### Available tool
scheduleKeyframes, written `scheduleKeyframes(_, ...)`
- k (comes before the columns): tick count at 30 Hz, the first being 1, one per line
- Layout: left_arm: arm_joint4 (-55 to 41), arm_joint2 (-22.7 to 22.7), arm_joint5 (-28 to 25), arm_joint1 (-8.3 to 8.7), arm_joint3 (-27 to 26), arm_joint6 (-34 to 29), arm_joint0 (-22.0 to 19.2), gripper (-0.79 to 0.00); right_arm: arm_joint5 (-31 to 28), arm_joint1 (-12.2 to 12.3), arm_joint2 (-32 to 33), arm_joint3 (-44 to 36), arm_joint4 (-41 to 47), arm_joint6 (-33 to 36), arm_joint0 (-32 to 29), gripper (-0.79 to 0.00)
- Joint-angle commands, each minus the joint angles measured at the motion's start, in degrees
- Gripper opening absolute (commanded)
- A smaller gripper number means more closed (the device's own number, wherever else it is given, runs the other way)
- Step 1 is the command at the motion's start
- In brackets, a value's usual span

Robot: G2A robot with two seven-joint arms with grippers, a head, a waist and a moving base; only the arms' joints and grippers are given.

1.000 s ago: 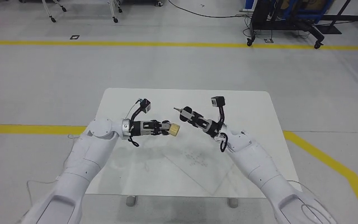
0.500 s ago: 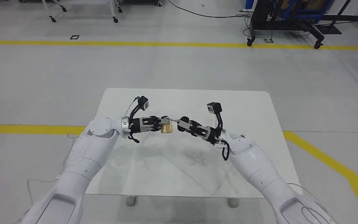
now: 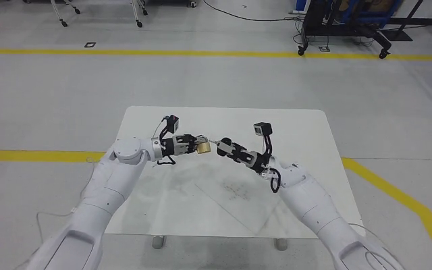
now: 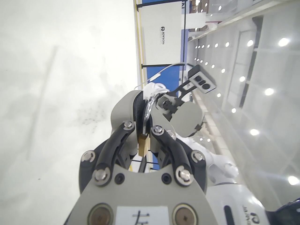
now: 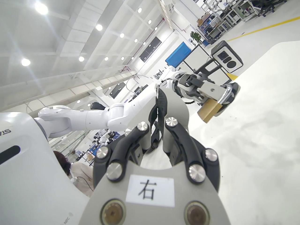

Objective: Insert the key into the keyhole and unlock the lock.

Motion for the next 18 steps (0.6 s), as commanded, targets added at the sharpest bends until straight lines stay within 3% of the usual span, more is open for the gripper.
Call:
scheduleKeyframes(1, -0.4, 0.8, 2.8, -0.57, 1.1, 2.0, -1.2, -0.785, 4.0, 0.6, 1.3, -2.3, 0.9, -0.7, -2.1, -0.785)
scheduleKeyframes(8, -3.4, 3.6, 2.5, -3.16, 6.0, 5.1, -4.4, -0.785, 18.8, 4.3, 10.8, -21.4, 2.9, 0.3, -15.4, -0.785)
scheduleKeyframes(18, -3.4, 3.6, 2.5, -3.16, 6.0, 5.1, -4.4, -0.785, 18.8, 4.3, 10.8, -21.4, 2.9, 0.3, -15.4, -0.785)
